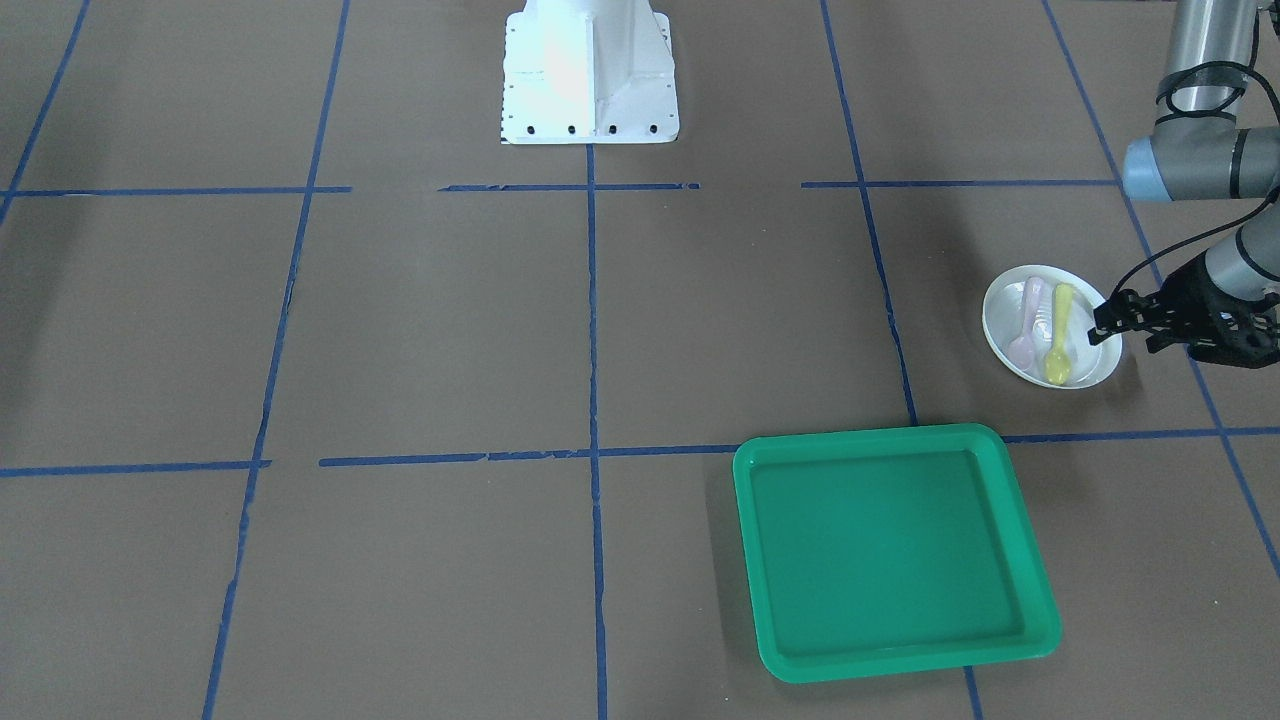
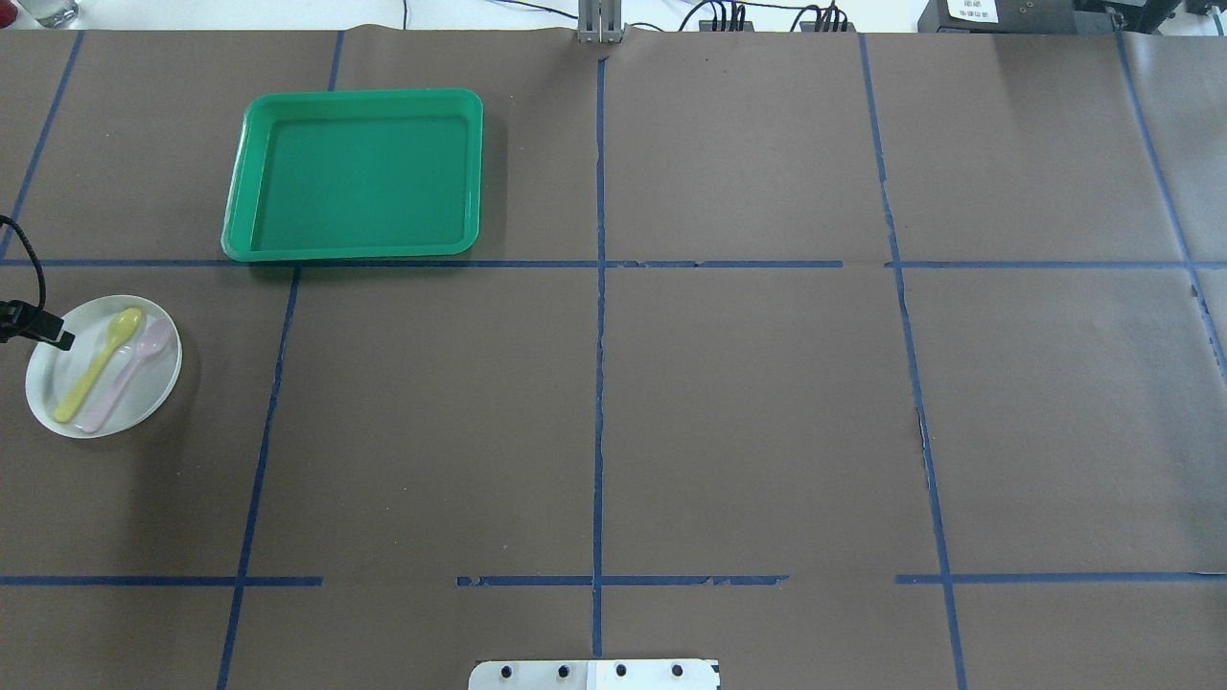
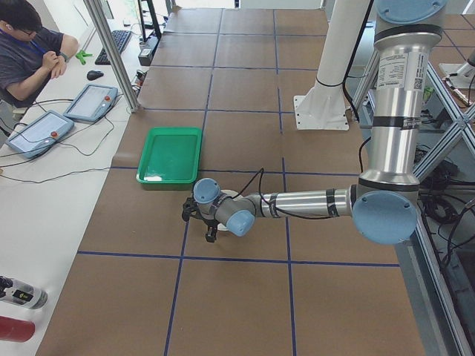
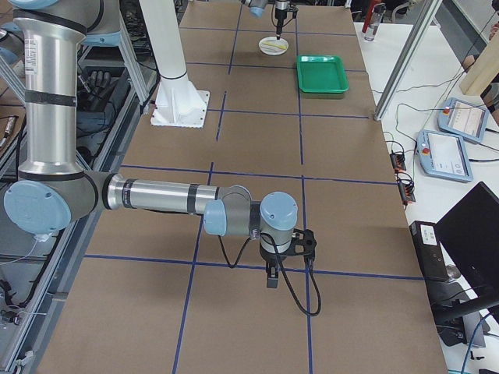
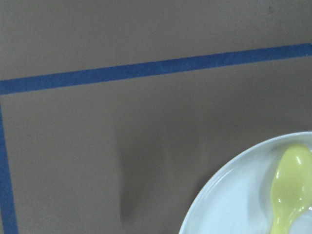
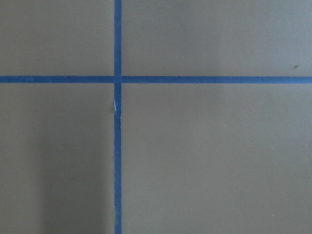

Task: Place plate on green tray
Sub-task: 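Reach the left gripper down to the rim of the white plate, then close the left gripper on the plate rim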

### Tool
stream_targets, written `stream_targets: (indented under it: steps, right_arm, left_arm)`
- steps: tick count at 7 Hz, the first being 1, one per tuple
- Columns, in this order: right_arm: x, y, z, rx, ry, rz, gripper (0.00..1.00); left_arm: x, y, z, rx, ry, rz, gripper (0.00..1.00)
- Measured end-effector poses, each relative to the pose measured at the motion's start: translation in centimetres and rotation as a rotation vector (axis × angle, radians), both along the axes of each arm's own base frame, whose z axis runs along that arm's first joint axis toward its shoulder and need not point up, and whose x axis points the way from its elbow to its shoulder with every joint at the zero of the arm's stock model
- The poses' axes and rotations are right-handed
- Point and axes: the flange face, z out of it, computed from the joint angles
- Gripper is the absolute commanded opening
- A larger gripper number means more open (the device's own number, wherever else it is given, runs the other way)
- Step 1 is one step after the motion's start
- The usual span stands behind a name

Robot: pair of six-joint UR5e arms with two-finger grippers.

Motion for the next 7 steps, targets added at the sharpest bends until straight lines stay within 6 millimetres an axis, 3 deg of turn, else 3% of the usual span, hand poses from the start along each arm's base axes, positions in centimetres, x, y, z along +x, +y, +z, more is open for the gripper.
stream_targets:
  steps: [2, 7]
  right_arm:
    - [0.00, 0.00, 0.00, 0.000, 0.000, 0.000, 1.00]
    - [0.00, 0.00, -0.02, 0.000, 0.000, 0.000, 1.00]
  left_arm:
    - [0.05, 0.02, 0.01, 0.001, 0.000, 0.002, 0.00]
    - [0.00, 0.42, -0.44, -0.013, 0.041, 0.027, 0.00]
